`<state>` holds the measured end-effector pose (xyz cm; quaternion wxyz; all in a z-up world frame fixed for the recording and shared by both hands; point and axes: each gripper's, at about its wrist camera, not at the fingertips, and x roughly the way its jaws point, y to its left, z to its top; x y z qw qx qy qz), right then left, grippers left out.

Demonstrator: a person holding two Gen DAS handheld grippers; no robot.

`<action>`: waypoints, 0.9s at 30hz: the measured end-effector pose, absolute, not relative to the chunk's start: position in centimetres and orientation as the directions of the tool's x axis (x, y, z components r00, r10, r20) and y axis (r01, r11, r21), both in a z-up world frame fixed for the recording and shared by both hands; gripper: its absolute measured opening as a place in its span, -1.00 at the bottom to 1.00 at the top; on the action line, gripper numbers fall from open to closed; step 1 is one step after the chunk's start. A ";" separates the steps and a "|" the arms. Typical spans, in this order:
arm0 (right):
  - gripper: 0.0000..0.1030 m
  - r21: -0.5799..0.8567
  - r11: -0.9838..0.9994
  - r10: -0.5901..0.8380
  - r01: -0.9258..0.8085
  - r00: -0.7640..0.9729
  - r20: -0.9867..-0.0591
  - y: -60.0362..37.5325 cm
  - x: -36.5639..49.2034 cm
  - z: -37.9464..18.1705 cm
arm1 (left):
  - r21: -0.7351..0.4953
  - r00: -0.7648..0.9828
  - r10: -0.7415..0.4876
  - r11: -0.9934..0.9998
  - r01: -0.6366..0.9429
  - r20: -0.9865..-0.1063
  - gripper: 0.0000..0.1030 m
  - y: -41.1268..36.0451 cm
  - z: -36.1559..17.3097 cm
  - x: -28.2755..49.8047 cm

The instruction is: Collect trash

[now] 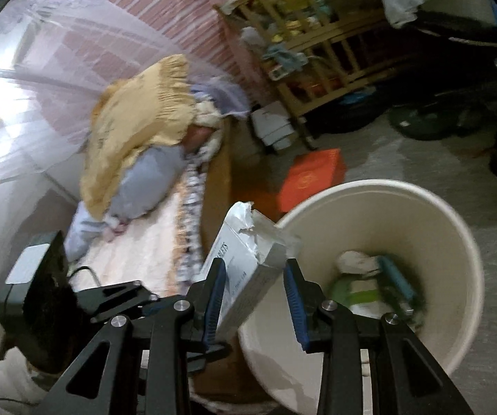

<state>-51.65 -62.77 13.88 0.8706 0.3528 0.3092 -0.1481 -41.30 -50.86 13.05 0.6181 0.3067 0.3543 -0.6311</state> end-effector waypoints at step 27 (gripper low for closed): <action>0.45 0.085 0.702 -0.520 0.707 0.591 -0.617 -54.6 -54.4 17.3 | -0.006 0.269 -0.699 0.364 0.932 -0.662 0.21 -43.4 18.5 -38.6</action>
